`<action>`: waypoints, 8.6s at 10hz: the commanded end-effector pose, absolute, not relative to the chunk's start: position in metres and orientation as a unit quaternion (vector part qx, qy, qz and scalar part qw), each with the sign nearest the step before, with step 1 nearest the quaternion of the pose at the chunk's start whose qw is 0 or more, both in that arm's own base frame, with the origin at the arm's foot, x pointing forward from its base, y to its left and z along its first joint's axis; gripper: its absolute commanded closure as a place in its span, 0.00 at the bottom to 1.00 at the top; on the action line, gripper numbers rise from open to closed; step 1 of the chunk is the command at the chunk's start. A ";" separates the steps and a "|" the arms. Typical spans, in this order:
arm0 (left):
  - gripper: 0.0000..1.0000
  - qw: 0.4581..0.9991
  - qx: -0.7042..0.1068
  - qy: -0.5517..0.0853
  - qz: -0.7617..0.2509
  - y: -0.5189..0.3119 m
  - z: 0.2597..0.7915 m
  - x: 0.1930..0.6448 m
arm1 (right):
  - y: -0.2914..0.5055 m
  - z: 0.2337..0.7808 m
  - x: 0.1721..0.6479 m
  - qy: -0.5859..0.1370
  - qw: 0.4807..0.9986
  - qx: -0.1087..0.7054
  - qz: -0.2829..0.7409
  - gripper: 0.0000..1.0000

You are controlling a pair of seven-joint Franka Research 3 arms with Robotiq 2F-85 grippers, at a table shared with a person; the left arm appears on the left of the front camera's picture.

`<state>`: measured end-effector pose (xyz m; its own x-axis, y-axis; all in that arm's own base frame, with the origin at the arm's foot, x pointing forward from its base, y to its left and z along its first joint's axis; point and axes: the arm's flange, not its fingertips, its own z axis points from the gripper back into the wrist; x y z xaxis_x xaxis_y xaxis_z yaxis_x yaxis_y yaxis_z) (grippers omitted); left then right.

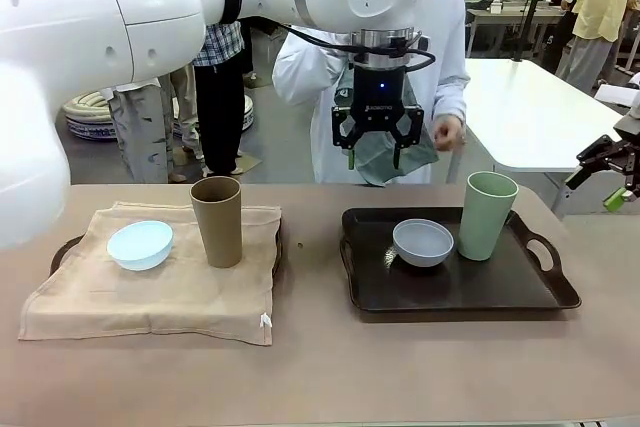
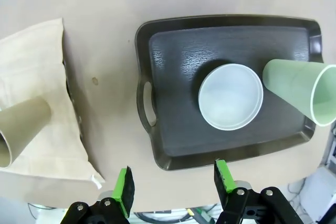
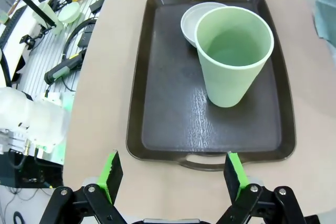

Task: Set up a tray with a mat and arrange the tableware.
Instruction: Pick up the Picnic Bowl and Reusable plastic cup from the Handle tray in front of the human's position and hold them in the air, then place the Picnic Bowl and Reusable plastic cup back onto the Handle tray in front of the human's position.

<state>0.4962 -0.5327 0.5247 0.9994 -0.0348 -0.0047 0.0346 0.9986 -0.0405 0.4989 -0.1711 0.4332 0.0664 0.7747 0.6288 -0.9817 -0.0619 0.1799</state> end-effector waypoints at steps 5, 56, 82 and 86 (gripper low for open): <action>0.19 0.995 -0.049 -0.058 -0.069 -0.517 0.508 0.426 | -0.158 0.394 0.513 -0.189 0.617 0.330 0.689 0.00; 0.99 0.998 -0.031 -0.026 -0.047 -0.604 0.358 0.515 | -0.036 0.286 0.588 -0.246 0.567 0.449 0.645 1.00; 1.00 0.997 -0.065 -0.040 -0.031 -0.524 0.592 0.417 | -0.077 0.524 0.374 -0.322 0.575 0.357 0.662 1.00; 1.00 0.997 -0.065 -0.040 -0.031 -0.524 0.592 0.417 | -0.077 0.524 0.374 -0.322 0.575 0.357 0.662 1.00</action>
